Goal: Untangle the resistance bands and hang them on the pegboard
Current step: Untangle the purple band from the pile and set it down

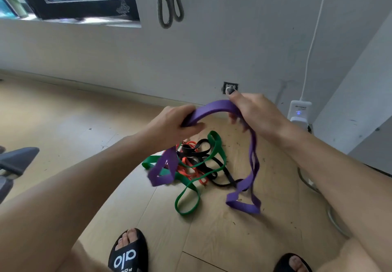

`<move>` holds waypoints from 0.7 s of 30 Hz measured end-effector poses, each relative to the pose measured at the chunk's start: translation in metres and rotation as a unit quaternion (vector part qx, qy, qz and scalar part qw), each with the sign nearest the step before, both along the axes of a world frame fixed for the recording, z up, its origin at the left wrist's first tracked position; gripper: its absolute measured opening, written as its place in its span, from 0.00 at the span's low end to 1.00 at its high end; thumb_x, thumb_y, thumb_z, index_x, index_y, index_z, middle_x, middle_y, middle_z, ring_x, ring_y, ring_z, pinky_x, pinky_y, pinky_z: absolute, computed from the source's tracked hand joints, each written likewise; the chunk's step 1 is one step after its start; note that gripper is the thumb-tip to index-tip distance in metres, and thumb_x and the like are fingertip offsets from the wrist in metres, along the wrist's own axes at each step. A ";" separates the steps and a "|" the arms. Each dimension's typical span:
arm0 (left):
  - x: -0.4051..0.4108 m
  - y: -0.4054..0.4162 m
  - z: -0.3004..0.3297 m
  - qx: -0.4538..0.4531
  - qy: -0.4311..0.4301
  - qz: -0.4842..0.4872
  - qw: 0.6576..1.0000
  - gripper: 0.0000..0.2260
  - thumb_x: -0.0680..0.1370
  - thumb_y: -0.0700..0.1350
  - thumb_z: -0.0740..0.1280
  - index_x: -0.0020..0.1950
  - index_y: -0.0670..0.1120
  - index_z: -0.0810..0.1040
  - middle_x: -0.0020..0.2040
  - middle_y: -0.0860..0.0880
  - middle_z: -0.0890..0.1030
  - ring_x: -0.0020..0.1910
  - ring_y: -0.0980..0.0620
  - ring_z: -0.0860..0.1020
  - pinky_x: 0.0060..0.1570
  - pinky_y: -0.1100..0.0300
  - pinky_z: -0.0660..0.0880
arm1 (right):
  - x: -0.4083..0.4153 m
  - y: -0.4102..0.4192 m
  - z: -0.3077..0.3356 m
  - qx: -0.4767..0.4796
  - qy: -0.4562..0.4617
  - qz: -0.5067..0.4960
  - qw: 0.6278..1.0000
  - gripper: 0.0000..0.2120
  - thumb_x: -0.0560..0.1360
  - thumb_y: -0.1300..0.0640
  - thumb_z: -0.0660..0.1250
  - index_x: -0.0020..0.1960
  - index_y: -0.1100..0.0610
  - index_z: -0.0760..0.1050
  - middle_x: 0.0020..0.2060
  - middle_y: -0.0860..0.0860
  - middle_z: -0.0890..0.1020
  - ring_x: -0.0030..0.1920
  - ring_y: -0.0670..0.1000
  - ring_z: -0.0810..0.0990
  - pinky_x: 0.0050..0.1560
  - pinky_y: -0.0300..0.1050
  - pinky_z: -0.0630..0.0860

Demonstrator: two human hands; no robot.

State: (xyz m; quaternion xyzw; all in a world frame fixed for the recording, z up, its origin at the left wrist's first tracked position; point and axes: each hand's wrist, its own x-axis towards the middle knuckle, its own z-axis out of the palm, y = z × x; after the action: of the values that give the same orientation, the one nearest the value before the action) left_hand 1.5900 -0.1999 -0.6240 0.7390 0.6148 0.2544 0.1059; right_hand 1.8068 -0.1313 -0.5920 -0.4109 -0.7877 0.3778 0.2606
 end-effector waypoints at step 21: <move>0.000 -0.008 -0.019 -0.126 0.051 -0.065 0.989 0.15 0.75 0.54 0.75 0.43 0.49 0.71 0.35 0.50 0.75 0.33 0.51 0.71 0.34 0.61 0.67 | 0.004 0.014 -0.008 0.069 -0.053 0.013 0.996 0.11 0.76 0.52 0.73 0.41 0.52 0.73 0.24 0.45 0.74 0.24 0.43 0.68 0.34 0.42 0.66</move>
State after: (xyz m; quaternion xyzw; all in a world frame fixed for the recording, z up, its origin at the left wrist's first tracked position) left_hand 1.5896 -0.2075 -0.6430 0.7700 0.5975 0.1293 0.1827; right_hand 1.8106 -0.1176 -0.5997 -0.4015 -0.8300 0.3029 0.2412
